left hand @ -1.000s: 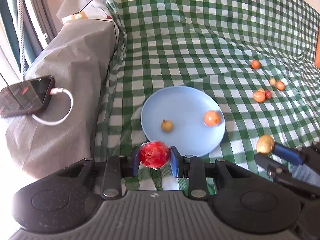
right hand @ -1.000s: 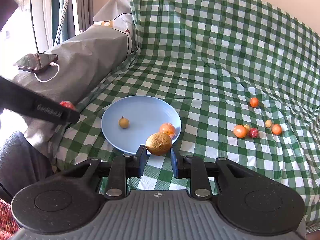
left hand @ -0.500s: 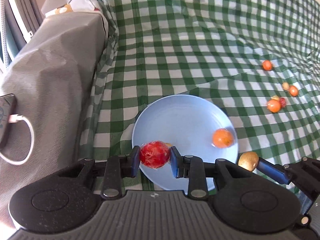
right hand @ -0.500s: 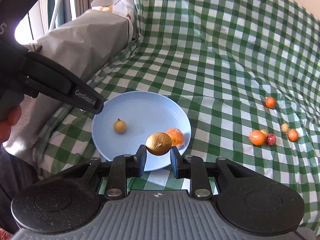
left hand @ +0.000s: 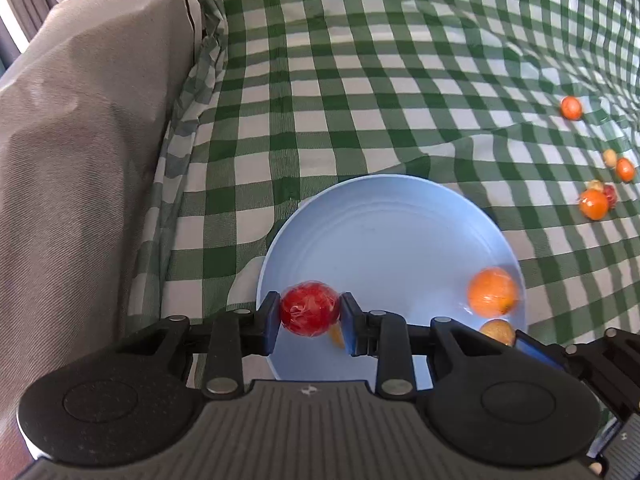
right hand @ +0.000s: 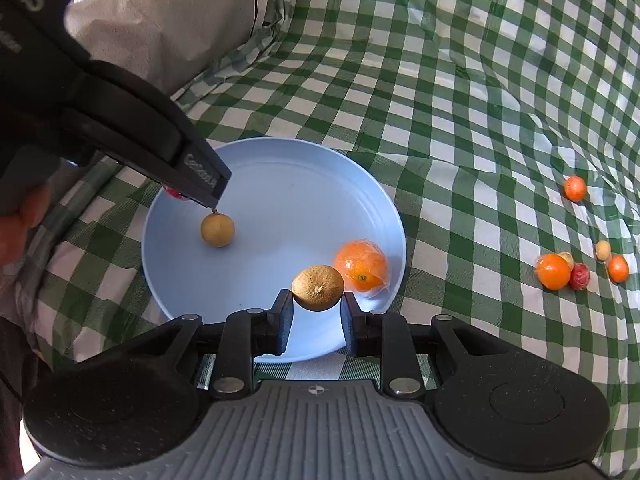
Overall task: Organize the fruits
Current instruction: 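Carry the yellow fruit and red plum over the plate with both tools, then open both tools to release the yellow fruit and red plum onto the plate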
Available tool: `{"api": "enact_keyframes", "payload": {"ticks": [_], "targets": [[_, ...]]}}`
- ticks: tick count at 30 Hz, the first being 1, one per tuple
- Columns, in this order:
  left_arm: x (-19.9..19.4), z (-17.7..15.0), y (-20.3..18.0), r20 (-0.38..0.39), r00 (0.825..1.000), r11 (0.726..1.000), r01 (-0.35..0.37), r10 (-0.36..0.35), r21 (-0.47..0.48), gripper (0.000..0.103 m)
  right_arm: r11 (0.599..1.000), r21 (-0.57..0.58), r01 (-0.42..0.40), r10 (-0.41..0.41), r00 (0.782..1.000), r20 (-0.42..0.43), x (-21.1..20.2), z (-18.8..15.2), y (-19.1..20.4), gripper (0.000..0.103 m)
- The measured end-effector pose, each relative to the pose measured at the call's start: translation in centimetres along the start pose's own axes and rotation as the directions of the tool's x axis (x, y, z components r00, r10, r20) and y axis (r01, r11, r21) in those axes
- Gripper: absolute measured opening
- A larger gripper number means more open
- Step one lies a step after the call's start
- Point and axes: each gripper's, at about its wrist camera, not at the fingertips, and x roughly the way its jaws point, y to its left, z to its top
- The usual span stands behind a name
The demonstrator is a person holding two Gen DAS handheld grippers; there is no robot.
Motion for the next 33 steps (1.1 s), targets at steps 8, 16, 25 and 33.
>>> {"api": "enact_keyframes", "payload": {"ticks": [8, 16, 25, 33], "targets": [[-3.3, -0.4, 0.6, 0.103, 0.994, 1.000, -0.025, 0.025, 0.006, 0.103, 1.000, -0.024, -0.004, 0.005, 0.999, 0.046, -1.2, 1.5, 0.0, 0.075], [-8.8, -6.4, 1.5, 0.056, 0.998, 0.999, -0.035, 0.035, 0.003, 0.103, 0.998, 0.048, -0.047, 0.047, 0.999, -0.001, -7.0, -1.3, -0.1, 0.096], [-13.7, -10.5, 2.1, 0.104, 0.993, 0.998, -0.059, 0.061, -0.028, 0.103, 0.998, 0.066, 0.010, -0.017, 0.995, 0.098, -12.5, -4.0, 1.3, 0.101], [-16.5, -11.4, 1.6, 0.157, 0.985, 0.997, -0.066, 0.071, -0.040, 0.103, 0.998, 0.053, 0.022, -0.032, 0.982, 0.186, -15.6, -5.2, 1.6, 0.102]]}}
